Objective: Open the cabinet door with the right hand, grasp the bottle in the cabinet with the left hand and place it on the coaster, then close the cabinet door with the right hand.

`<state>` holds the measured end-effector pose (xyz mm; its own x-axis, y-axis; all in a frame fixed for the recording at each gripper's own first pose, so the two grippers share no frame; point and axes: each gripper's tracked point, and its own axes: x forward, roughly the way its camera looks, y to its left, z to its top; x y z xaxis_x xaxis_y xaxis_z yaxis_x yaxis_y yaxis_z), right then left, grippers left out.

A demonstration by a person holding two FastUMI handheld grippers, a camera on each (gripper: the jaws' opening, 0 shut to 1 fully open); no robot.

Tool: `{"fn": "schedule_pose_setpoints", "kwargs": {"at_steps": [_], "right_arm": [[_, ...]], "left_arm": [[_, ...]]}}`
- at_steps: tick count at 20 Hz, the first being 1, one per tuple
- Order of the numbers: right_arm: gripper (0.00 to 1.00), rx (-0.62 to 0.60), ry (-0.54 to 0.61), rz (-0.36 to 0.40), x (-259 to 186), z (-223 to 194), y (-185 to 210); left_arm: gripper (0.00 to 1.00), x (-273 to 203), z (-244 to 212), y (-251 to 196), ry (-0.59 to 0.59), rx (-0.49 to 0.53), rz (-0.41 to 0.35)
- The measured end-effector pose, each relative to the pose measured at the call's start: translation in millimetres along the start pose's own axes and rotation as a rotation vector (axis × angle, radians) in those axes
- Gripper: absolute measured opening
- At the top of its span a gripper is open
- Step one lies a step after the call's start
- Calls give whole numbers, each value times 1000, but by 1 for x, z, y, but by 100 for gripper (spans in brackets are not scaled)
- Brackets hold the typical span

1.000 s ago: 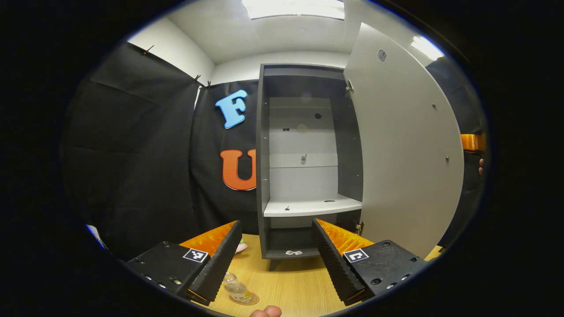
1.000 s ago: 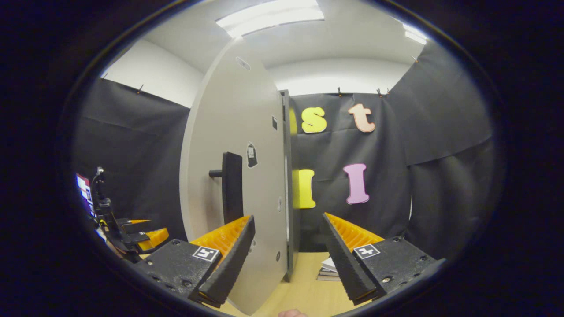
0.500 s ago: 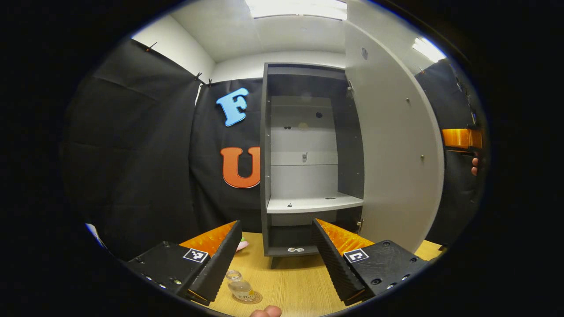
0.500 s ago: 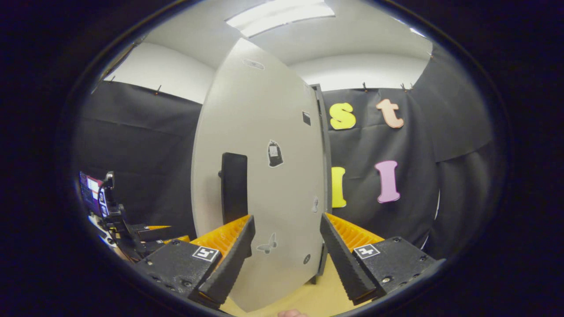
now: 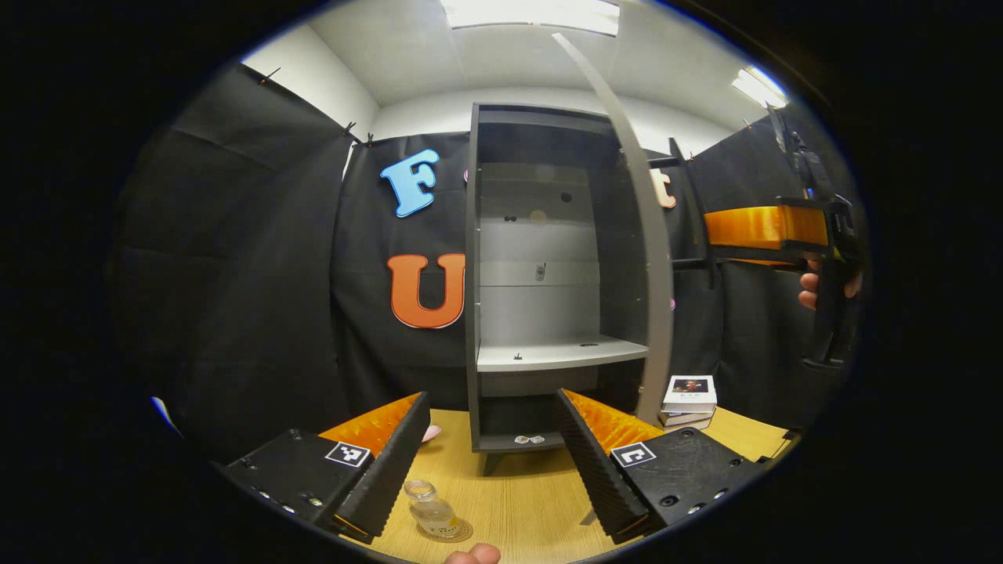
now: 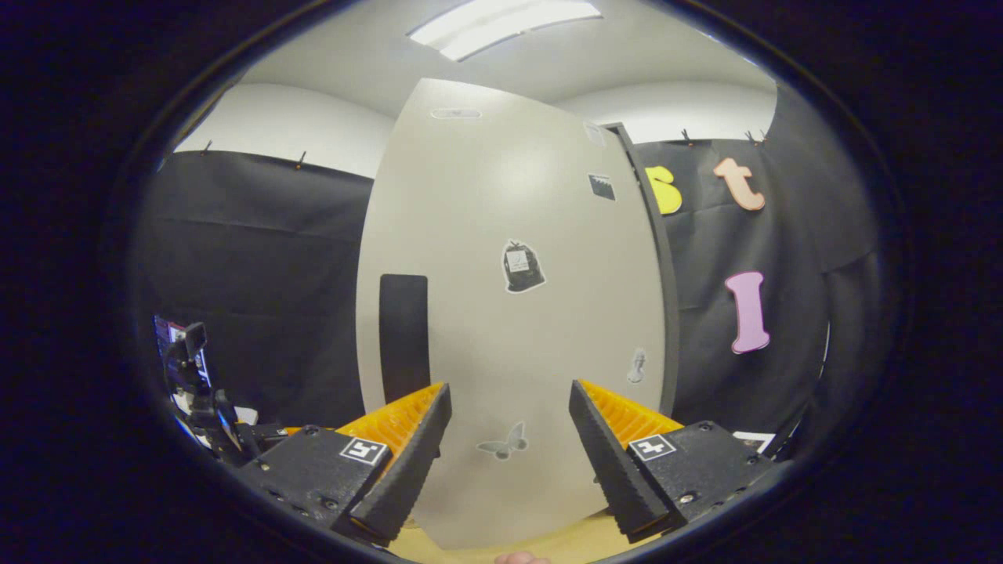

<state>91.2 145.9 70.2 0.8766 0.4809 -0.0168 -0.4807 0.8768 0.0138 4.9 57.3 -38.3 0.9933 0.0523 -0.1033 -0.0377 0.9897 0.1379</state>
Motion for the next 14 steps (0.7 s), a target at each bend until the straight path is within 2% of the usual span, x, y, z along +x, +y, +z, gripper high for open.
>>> {"fn": "schedule_pose_setpoints", "kwargs": {"at_steps": [3, 4, 5, 6, 9, 10, 14], "right_arm": [[100, -20, 7, 47, 45, -7, 16], [92, -26, 12, 63, 53, -14, 25], [97, -28, 15, 87, 65, -19, 32], [97, -24, 18, 97, 75, -22, 38], [98, -30, 35, 79, 109, -31, 44], [99, -18, 29, 102, 115, -32, 50], [96, -9, 22, 83, 121, -35, 49]], "left_arm": [[95, 2, -6, 13, 5, -3, 15], [96, 3, -8, 18, 9, 0, 23], [96, 4, -10, 22, 12, 3, 27], [96, 3, -12, 25, 12, 5, 35], [96, 3, -16, 35, 14, 3, 53], [95, 2, -17, 38, 13, 2, 60], [95, -2, -20, 46, 7, -4, 88]]}}
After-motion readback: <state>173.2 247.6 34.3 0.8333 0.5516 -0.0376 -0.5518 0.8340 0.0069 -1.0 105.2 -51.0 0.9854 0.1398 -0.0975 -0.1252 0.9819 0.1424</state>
